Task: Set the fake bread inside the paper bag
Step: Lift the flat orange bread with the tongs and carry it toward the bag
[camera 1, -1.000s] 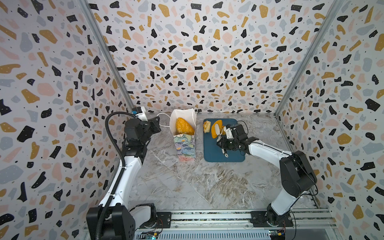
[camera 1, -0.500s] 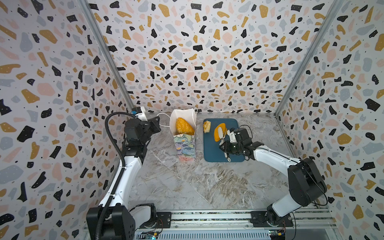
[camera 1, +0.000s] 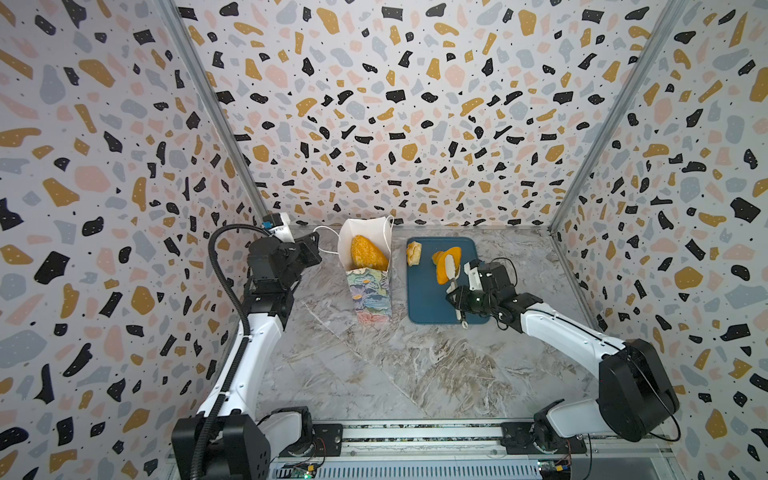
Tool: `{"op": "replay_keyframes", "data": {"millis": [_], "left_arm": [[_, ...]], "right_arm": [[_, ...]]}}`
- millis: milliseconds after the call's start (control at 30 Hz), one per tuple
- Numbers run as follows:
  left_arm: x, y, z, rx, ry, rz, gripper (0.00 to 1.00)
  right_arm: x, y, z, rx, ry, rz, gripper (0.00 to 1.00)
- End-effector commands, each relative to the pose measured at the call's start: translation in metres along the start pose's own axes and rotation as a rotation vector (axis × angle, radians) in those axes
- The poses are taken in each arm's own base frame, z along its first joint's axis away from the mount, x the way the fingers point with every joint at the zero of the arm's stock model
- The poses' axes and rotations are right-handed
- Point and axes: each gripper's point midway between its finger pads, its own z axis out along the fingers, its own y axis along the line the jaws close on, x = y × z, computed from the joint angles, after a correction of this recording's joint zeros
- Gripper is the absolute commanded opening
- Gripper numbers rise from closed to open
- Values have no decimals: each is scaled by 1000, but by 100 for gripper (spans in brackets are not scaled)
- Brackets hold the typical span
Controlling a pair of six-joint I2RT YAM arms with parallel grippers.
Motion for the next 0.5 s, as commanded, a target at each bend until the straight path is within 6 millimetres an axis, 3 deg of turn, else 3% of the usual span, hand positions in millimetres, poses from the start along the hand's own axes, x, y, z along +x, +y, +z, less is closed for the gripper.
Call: {"op": "replay_keyframes", "data": {"millis": [0, 467], "left_arm": [[-9, -10, -5, 36, -37, 15, 0], [-9, -11, -6, 43, -43, 7, 0]], "right_arm": [[-22, 20, -21, -50, -97, -14, 27], [-28, 29, -63, -45, -175, -54, 26]]}}
